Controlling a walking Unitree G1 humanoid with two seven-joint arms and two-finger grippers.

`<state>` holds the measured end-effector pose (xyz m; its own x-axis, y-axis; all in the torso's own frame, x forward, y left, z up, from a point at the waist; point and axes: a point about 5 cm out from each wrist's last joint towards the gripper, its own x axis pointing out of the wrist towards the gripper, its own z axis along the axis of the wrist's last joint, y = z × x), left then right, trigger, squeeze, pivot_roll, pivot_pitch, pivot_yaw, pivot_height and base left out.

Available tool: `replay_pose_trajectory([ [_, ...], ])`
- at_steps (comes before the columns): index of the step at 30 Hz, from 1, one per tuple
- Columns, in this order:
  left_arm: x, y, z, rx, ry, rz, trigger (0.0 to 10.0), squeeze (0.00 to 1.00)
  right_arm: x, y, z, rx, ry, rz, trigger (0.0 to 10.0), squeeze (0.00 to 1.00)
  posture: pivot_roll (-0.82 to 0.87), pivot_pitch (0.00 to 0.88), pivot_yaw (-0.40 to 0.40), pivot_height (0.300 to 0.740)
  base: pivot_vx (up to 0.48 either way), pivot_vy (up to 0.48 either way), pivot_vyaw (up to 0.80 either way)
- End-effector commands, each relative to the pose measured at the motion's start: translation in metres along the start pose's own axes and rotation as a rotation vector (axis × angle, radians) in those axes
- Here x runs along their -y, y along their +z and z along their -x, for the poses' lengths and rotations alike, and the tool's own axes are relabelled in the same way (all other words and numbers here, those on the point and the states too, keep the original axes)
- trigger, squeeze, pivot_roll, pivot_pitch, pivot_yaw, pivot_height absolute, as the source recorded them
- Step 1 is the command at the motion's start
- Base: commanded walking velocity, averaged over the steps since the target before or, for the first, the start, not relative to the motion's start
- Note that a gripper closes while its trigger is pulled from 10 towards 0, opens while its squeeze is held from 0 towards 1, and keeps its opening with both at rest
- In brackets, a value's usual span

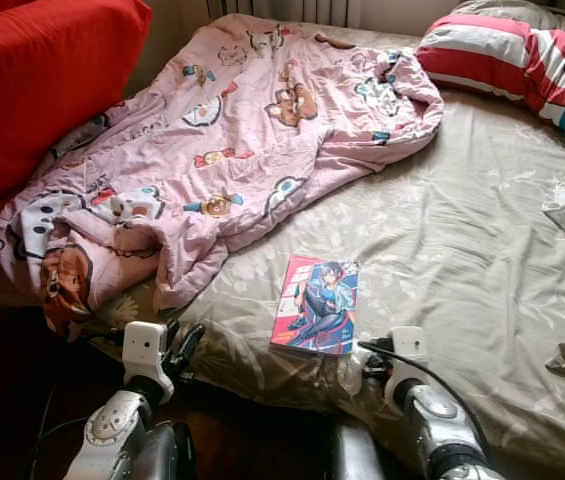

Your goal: Clean up the room

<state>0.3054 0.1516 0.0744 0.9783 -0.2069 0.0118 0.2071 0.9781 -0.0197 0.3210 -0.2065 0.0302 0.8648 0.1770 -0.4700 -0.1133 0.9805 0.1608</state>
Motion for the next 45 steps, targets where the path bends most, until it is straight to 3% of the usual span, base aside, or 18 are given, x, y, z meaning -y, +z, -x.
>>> replay_pose_trajectory([
  [1,-0.001,-0.005,0.005,-0.027,-0.005,-0.016,10.0,0.00,0.005,0.003,0.001,0.023,-0.033,-0.018,10.0,1.00,-0.03,0.279,0.018,0.579,0.000,0.000,0.00],
  [12,0.001,-0.006,0.004,-0.029,-0.016,-0.013,10.0,0.00,0.031,0.011,0.012,0.045,-0.100,0.006,10.0,1.00,-0.03,0.274,0.017,0.579,0.000,0.000,0.00],
  [16,0.001,-0.005,0.003,-0.029,-0.022,-0.013,10.0,0.00,0.031,0.019,0.013,0.064,-0.016,0.017,10.0,1.00,-0.03,0.268,0.018,0.579,0.000,0.000,0.00],
  [17,0.001,-0.005,0.003,-0.029,-0.024,-0.013,10.0,0.00,0.030,0.021,0.013,0.067,0.016,0.027,10.0,0.94,-0.03,0.265,0.019,0.579,0.000,0.000,0.00],
  [18,0.001,-0.005,0.003,-0.028,-0.025,-0.014,10.0,0.00,0.029,0.022,0.013,0.070,0.039,0.033,10.0,0.94,-0.03,0.265,0.019,0.579,0.000,0.000,0.00],
  [19,0.001,-0.005,0.003,-0.028,-0.026,-0.014,10.0,0.00,0.029,0.023,0.014,0.072,0.063,0.043,10.0,0.59,-0.03,0.262,0.020,0.579,0.000,0.000,0.00],
  [20,0.001,-0.004,0.003,-0.027,-0.027,-0.015,10.0,0.00,0.029,0.025,0.015,0.078,0.097,0.064,10.0,0.00,-0.03,0.259,0.021,0.579,0.000,0.000,0.00],
  [30,0.001,-0.004,0.003,-0.028,-0.037,-0.020,10.0,0.00,0.022,0.019,0.016,0.041,0.220,0.120,10.0,0.00,-0.03,0.254,0.025,0.579,0.000,0.000,0.00],
  [34,0.002,-0.004,0.002,-0.028,-0.045,-0.026,10.0,0.00,0.011,0.008,0.016,-0.005,0.305,0.150,10.0,0.00,-0.03,0.259,0.027,0.579,0.000,0.000,0.00],
  [45,0.002,-0.005,0.003,-0.032,-0.043,-0.028,10.0,0.00,0.004,0.002,0.013,-0.023,0.307,0.218,10.0,0.00,-0.02,0.265,0.024,0.579,0.000,0.000,0.00],
])
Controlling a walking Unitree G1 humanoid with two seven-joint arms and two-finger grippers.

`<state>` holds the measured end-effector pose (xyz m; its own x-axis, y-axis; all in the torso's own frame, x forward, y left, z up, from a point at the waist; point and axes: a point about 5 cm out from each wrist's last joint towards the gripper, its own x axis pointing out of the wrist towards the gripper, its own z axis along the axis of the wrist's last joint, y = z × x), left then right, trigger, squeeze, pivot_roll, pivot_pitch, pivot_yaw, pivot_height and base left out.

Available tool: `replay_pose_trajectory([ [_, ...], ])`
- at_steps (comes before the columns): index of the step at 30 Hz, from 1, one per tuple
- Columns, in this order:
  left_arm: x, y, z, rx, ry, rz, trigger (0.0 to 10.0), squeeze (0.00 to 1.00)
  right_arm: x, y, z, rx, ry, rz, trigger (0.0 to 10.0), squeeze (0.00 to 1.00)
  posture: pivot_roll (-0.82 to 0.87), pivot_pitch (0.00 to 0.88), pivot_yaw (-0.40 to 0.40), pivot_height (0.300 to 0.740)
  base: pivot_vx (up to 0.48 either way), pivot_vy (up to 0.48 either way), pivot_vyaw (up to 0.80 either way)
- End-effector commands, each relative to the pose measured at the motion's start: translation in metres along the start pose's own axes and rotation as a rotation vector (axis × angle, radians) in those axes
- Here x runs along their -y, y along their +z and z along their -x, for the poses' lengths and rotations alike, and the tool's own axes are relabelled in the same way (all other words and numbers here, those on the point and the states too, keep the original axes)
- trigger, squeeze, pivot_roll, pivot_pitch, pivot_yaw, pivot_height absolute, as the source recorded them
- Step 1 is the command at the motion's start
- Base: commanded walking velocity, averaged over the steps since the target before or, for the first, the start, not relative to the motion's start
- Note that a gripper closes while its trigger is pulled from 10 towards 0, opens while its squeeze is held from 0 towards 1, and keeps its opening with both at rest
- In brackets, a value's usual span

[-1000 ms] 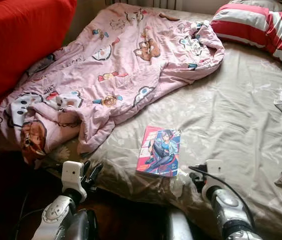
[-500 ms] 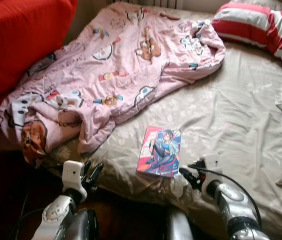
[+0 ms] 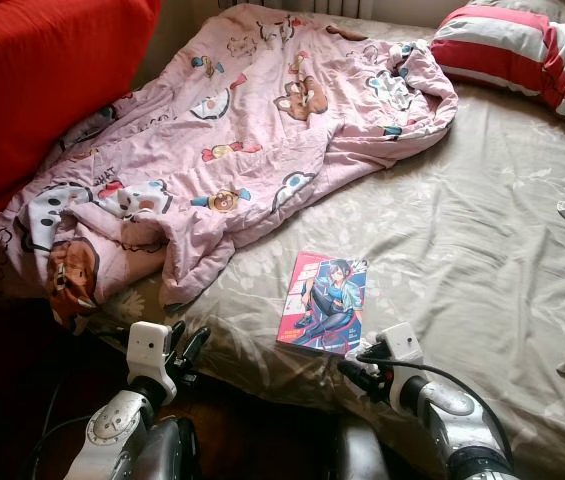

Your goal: Clean up the room

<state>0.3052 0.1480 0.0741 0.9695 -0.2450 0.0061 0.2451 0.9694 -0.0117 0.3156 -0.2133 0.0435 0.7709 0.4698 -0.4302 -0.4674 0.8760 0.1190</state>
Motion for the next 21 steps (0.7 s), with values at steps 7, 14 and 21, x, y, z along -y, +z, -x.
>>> replay_pose_trajectory([
  [7,-0.0004,-0.0057,0.0041,-0.030,-0.003,-0.016,10.0,0.00,0.0018,-0.0087,0.0008,-0.051,-0.065,0.037,6.7,0.00,-0.03,0.269,0.021,0.579,0.000,0.000,0.00],
  [14,-0.0007,-0.0067,0.0051,-0.032,0.003,-0.015,10.0,0.00,-0.0013,-0.0139,0.0003,-0.091,-0.042,0.077,0.0,0.00,-0.02,0.275,0.020,0.579,0.000,0.000,0.00],
  [21,-0.0013,-0.0073,0.0055,-0.035,0.004,-0.015,10.0,0.00,0.0004,-0.0154,0.0016,-0.125,-0.044,0.122,0.0,0.00,-0.02,0.275,0.020,0.579,0.000,0.000,0.00],
])
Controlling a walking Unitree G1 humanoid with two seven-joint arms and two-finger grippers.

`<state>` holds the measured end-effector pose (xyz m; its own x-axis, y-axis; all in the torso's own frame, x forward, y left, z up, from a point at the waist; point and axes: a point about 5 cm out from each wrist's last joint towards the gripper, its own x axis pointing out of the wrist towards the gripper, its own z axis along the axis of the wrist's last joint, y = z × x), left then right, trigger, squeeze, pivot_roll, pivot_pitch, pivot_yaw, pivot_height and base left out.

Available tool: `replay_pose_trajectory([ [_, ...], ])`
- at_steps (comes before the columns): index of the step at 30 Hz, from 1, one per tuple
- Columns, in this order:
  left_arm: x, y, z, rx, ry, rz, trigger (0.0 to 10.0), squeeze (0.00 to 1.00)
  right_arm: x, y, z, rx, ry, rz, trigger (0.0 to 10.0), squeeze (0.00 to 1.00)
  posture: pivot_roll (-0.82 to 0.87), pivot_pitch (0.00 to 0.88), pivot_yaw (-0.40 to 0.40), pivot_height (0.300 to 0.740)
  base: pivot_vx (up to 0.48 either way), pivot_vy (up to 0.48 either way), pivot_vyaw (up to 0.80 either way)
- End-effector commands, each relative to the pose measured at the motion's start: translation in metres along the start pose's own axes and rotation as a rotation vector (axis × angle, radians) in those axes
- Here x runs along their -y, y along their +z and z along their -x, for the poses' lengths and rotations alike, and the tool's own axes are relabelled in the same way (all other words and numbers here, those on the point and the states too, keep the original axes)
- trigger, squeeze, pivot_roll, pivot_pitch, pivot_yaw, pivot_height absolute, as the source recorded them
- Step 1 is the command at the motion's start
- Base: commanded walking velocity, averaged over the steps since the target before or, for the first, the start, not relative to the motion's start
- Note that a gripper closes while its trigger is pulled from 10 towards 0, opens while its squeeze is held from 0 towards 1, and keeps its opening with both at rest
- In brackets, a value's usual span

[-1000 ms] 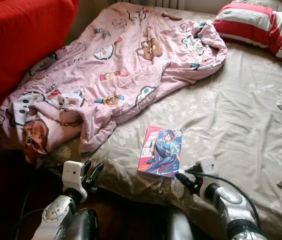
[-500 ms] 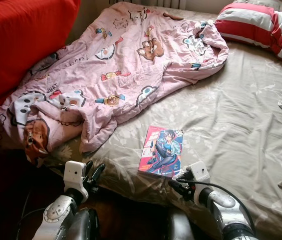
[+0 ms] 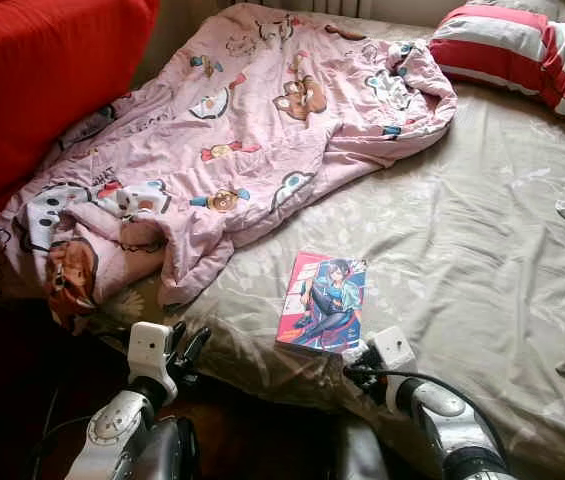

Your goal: Clean up the room

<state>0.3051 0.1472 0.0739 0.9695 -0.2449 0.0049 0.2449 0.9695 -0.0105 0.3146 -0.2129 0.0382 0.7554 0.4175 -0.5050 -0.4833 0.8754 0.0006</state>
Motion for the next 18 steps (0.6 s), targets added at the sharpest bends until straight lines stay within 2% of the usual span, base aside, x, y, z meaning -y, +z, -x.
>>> replay_pose_trajectory([
  [1,-0.0020,-0.0071,0.0056,-0.034,0.004,-0.014,10.0,0.00,0.0000,-0.0108,0.0027,-0.047,-0.002,0.014,0.0,0.00,-0.02,0.276,0.020,0.579,0.000,0.000,0.00],
  [18,-0.0016,-0.0070,0.0051,-0.034,0.006,-0.015,10.0,0.00,0.0020,-0.0171,0.0027,-0.054,-0.090,-0.026,0.0,0.00,-0.02,0.276,0.020,0.579,0.000,0.000,0.00],
])
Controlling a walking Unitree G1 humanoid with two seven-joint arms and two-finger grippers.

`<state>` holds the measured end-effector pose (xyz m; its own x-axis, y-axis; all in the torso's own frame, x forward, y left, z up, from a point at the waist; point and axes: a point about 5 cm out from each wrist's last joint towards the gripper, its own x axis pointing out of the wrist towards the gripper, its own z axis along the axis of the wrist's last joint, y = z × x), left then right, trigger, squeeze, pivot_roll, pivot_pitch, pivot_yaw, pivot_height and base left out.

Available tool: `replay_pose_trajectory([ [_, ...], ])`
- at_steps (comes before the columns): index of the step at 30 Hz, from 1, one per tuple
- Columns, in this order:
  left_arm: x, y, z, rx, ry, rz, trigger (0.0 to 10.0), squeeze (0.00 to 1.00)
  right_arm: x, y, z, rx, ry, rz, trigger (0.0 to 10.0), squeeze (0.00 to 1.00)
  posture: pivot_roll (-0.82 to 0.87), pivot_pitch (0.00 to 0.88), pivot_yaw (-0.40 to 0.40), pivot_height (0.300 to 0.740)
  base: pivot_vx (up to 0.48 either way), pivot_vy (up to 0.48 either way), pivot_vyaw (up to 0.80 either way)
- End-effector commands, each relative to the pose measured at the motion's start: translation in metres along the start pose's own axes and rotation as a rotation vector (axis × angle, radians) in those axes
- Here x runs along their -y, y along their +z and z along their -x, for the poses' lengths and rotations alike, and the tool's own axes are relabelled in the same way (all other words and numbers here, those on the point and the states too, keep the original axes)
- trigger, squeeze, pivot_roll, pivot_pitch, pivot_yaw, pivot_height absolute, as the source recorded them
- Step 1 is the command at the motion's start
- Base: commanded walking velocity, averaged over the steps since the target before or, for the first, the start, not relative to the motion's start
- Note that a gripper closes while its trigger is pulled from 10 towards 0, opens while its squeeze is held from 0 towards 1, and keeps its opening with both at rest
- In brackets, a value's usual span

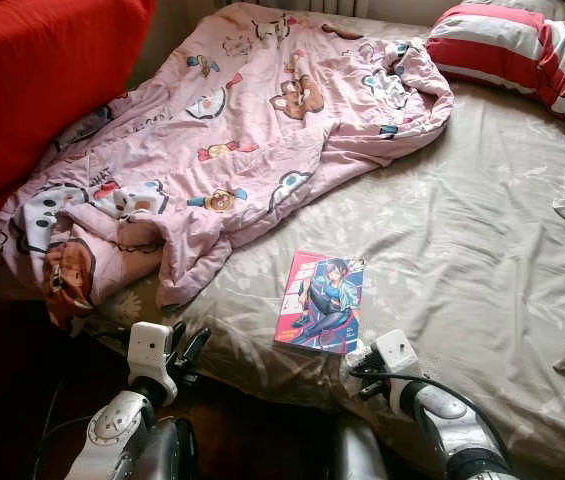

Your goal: Clean up the room

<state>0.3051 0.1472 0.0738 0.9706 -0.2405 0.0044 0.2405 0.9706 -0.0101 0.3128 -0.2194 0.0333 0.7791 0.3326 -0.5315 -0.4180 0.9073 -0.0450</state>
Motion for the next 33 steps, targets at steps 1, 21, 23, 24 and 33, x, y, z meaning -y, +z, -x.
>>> replay_pose_trajectory([
  [1,-0.002,-0.007,0.005,-0.033,0.001,-0.015,10.0,0.00,-0.003,-0.010,0.001,-0.016,-0.005,-0.032,0.0,0.00,-0.02,0.276,0.020,0.579,0.000,0.000,0.00],
  [21,-0.002,-0.007,0.006,-0.032,0.003,-0.016,10.0,0.00,0.005,0.010,0.005,0.208,-0.064,-0.173,0.0,0.00,-0.03,0.269,0.015,0.579,0.000,0.000,0.00],
  [23,-0.002,-0.008,0.006,-0.032,0.004,-0.016,10.0,0.00,0.012,0.017,0.011,0.300,-0.086,-0.218,0.0,0.00,-0.03,0.267,0.013,0.579,0.000,0.000,0.00],
  [24,-0.002,-0.008,0.006,-0.032,0.004,-0.015,10.0,0.00,0.013,0.020,0.013,0.336,-0.086,-0.224,0.0,0.00,-0.03,0.266,0.013,0.579,0.000,0.000,0.00],
  [33,0.000,-0.009,0.006,-0.033,-0.001,-0.010,10.0,0.00,0.007,0.039,0.031,0.596,-0.089,-0.282,0.0,0.00,-0.05,0.258,0.008,0.579,0.000,0.000,0.00],
])
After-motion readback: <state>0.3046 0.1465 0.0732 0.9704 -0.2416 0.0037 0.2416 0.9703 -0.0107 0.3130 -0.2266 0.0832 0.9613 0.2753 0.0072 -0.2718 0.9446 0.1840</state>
